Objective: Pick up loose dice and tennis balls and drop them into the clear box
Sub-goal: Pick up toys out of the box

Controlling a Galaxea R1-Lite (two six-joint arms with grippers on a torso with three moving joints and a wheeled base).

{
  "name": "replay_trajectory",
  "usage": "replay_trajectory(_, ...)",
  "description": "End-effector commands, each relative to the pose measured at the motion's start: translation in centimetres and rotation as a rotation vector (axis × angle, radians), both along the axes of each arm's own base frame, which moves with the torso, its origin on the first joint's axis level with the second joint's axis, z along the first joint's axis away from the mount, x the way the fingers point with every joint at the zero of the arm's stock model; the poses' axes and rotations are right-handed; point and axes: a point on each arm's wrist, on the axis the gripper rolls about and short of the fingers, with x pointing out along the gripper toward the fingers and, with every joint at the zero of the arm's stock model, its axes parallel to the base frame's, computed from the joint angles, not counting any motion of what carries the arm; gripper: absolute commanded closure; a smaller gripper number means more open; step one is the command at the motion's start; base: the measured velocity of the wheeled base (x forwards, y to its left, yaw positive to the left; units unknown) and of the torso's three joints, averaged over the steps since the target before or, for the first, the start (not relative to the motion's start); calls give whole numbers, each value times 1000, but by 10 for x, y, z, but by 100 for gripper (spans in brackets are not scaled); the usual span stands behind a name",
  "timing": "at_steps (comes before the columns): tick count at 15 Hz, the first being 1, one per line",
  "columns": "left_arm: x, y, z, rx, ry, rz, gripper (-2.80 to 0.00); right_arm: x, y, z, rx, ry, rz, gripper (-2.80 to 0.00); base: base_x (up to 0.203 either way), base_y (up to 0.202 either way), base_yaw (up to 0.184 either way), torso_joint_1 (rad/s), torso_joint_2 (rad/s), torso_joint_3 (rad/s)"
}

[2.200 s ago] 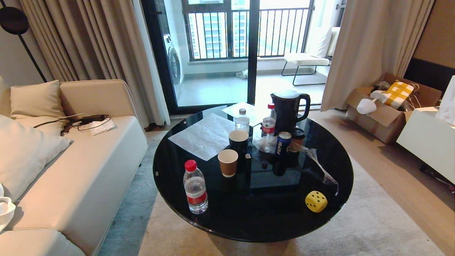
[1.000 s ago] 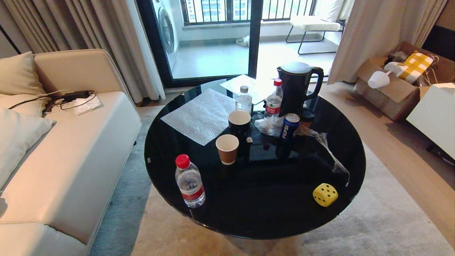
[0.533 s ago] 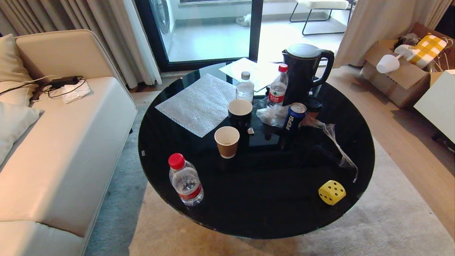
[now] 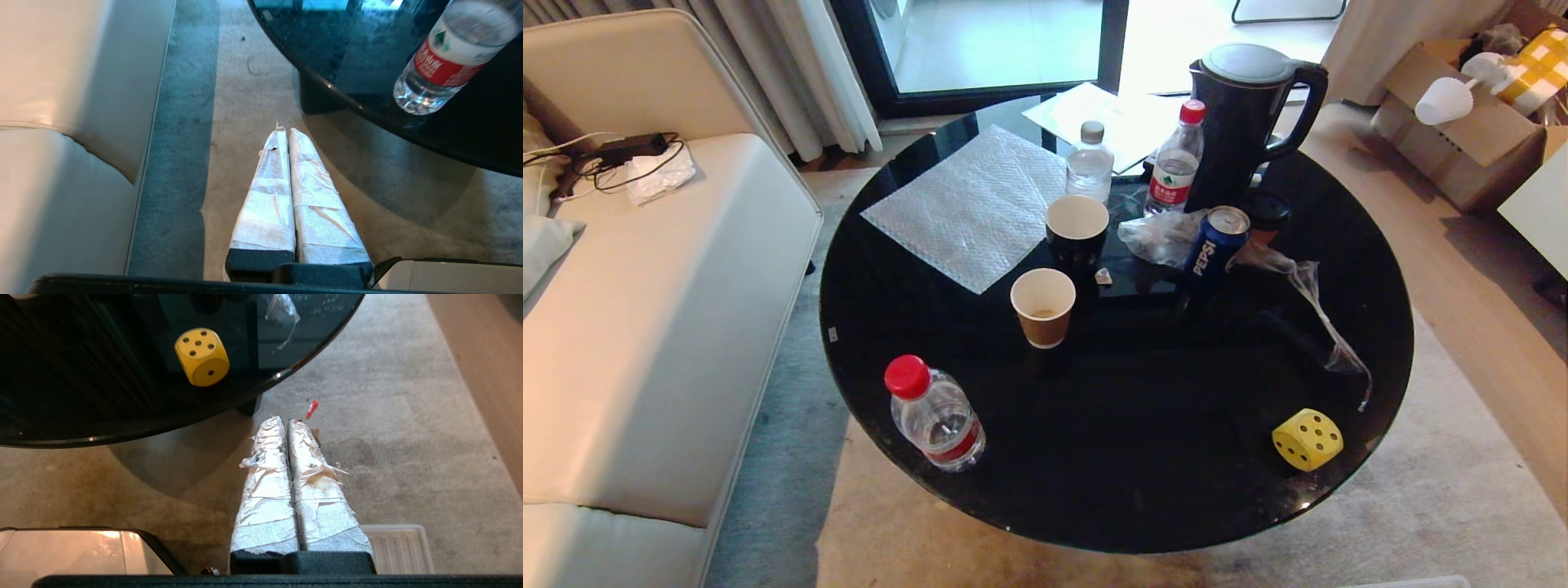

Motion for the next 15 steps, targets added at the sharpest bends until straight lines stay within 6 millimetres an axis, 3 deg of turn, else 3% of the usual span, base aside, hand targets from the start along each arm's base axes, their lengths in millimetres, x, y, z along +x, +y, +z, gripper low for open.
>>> replay_trajectory(1, 0, 0, 0, -1, 2, 0, 0, 0, 0, 0, -1, 0, 1, 0, 0, 0, 0, 8, 7, -193)
replay_trajectory(6, 0, 0, 0, -1, 2, 0, 0, 0, 0, 0, -1, 0, 1, 0, 0, 0, 0, 1, 6, -157)
replay_trajectory(15, 0, 0, 0, 1, 2, 0, 0, -5, 0, 6, 0, 43, 1, 0, 0, 0, 0, 0, 0, -5)
